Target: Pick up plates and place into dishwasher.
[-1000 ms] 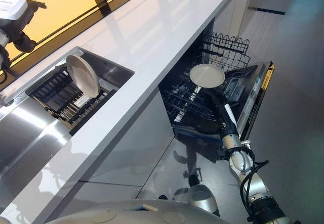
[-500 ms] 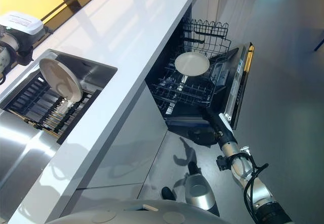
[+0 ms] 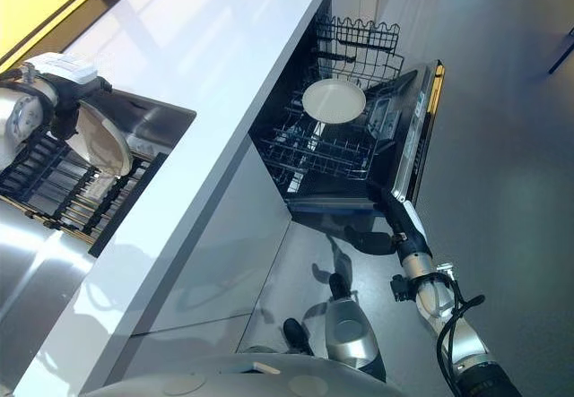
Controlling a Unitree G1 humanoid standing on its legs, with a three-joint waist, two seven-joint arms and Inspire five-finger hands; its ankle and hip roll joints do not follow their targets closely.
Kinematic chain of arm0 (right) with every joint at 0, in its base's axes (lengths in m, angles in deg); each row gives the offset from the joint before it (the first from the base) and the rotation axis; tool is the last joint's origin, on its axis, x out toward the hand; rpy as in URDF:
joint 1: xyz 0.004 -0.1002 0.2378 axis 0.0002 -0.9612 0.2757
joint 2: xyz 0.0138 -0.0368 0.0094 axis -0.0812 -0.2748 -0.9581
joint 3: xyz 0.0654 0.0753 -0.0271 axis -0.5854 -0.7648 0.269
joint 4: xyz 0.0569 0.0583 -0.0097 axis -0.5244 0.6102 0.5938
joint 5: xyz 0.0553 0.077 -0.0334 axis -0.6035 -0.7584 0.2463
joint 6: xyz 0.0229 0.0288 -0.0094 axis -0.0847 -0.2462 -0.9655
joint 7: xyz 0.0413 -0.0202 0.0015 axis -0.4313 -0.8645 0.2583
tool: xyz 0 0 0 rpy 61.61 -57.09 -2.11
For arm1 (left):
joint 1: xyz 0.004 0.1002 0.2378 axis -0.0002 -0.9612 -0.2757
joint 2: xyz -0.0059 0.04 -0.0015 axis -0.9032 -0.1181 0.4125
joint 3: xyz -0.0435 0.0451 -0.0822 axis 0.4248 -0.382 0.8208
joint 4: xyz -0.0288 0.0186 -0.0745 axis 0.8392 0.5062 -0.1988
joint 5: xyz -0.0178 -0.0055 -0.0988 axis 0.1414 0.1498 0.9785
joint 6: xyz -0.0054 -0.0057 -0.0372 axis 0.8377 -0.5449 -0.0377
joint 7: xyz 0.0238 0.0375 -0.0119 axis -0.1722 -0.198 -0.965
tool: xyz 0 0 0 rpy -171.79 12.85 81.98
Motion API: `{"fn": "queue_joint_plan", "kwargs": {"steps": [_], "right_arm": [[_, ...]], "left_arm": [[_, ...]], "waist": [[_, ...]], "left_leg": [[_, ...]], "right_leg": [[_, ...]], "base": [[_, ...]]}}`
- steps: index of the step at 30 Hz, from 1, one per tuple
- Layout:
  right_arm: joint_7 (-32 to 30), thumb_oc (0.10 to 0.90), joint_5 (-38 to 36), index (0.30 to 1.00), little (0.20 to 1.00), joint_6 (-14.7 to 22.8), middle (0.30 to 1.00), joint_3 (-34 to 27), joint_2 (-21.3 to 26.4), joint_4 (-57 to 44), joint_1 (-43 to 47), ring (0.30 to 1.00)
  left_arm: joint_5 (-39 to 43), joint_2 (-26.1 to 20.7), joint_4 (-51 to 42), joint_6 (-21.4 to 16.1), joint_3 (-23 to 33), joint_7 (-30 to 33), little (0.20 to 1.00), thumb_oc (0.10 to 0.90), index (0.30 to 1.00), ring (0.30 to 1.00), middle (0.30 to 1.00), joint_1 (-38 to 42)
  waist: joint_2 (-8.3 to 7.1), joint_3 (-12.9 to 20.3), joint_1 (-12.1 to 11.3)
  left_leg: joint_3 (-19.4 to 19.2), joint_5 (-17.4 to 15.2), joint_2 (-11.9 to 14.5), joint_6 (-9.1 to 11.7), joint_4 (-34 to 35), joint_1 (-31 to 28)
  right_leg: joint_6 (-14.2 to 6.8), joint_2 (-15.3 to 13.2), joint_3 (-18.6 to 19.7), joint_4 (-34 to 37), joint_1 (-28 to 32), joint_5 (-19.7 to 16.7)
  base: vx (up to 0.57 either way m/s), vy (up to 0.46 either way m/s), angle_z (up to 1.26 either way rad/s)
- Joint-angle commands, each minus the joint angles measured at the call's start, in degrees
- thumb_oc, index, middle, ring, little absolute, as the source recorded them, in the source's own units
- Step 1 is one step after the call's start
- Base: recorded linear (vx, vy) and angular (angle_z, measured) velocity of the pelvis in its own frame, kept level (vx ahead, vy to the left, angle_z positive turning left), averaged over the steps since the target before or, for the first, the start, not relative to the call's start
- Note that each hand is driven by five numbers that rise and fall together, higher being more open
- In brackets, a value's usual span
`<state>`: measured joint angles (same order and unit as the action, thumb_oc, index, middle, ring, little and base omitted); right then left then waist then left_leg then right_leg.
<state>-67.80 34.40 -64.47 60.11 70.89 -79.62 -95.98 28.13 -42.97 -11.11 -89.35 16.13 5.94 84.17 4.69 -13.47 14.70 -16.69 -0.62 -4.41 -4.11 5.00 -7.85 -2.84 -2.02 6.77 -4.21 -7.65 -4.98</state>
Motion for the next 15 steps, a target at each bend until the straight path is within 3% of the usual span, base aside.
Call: {"fn": "queue_joint_plan", "kwargs": {"steps": [1, 9, 10, 11, 15], "right_arm": [[-0.91, 0.8, 0.31, 0.9, 0.9, 5.4, 0.9, -2.7, 0.74, -6.73, 2.29, 0.9], [-1.95, 0.8, 0.04, 0.9, 0.9, 5.3, 0.9, -2.46, 1.82, -7.39, 3.33, 0.9], [-1.74, 0.8, 0.17, 0.9, 0.9, 5.69, 0.9, -2.52, 1.91, -7.25, 3.39, 0.9], [-1.64, 0.8, 0.41, 0.9, 0.9, 5.95, 0.9, -2.52, 2.06, -7.29, 3.45, 0.9], [-1.96, 0.8, -0.21, 0.9, 0.9, 6.13, 0.9, -2.31, 2.73, -7.59, 3.86, 0.9]], "left_arm": [[-1.94, -2.26, 3.67, 3.84, 4.75, 1.52, 0.9, 0.8, 0.9, 0.9, 0.9, 2.7], [-4.9, -0.21, 5.99, 4.21, 4.42, 3.4, 0.9, 0.8, 0.9, 0.9, 0.9, 2.3], [-6.57, 0.06, 6.5, 4.08, 4.26, 3.39, 0.76, 0.66, 0.78, 0.78, 0.78, 2.31], [-8.62, 0.33, 6.97, 4.13, 3.74, 3.38, 0.551, 0.451, 0.601, 0.601, 0.601, 2.29], [-14.7, 1.17, 8.75, 6.33, 2.61, 4.34, 0.439, 0.339, 0.505, 0.505, 0.505, 1.81]], "waist": [[-1.04, 2.89, 1.09], [-0.82, 1.05, 1.73], [-0.83, 0.89, 1.87], [-0.85, 0.7, 2.05], [-0.99, -0.1, 2.57]], "left_leg": [[2.37, -6.99, -2.87, -1.32, -9.85, 6.21], [2.46, -6.99, -2.75, -1.28, -10.27, 7.01], [2.37, -6.99, -2.72, -1.27, -10.37, 7.17], [2.29, -6.96, -2.74, -1.25, -10.49, 7.38], [2.31, -6.86, -2.69, -1.15, -10.7, 7.74]], "right_leg": [[-7.0, -3.78, -0.6, -2.6, -6.27, -5.99], [-6.69, -3.54, -1.09, -3.44, -7.73, -5.8], [-6.63, -3.52, -1.09, -3.56, -7.95, -5.81], [-6.59, -3.47, -1.02, -3.66, -8.24, -5.99], [-6.4, -3.18, -0.73, -4.01, -8.98, -6.21]], "base": [[-0.01, 0.02, 0.07], [-0.01, 0.032, 0.0], [-0.01, 0.032, -0.03], [-0.01, 0.038, -0.02], [0.0, 0.009, 0.0]]}}
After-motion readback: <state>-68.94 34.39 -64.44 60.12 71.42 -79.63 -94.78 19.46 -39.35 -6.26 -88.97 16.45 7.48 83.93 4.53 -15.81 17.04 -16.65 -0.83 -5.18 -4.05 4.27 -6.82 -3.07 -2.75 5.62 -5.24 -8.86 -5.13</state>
